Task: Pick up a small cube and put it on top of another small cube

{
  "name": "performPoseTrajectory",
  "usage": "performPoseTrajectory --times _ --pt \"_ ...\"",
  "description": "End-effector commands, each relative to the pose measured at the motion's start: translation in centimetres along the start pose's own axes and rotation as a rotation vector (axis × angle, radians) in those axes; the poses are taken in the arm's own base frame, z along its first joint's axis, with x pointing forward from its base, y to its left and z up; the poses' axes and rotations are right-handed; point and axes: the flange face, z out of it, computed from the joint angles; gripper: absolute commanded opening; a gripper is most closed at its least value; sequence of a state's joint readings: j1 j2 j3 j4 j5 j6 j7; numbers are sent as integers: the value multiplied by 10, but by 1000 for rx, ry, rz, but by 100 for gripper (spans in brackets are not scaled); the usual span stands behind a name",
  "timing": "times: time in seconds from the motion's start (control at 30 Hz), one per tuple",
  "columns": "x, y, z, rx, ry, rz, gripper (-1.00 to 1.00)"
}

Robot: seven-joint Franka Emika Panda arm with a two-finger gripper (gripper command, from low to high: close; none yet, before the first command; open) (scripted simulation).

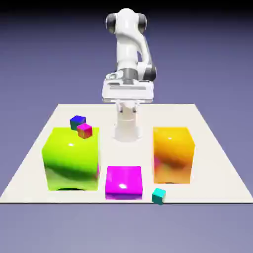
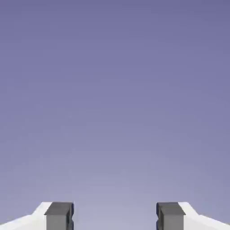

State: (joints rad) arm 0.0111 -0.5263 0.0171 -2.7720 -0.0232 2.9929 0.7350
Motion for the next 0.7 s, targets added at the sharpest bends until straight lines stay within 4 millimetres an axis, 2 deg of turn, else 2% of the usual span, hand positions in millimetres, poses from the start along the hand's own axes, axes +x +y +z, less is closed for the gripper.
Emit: performPoseTrajectory --times 0.0,0.33,0.67 --pt "-1 -8 10 -27 -31 -37 0" --pt "-35 -72 111 -288 -329 -393 0" --pt "-90 -110 207 -516 -593 -707 0"
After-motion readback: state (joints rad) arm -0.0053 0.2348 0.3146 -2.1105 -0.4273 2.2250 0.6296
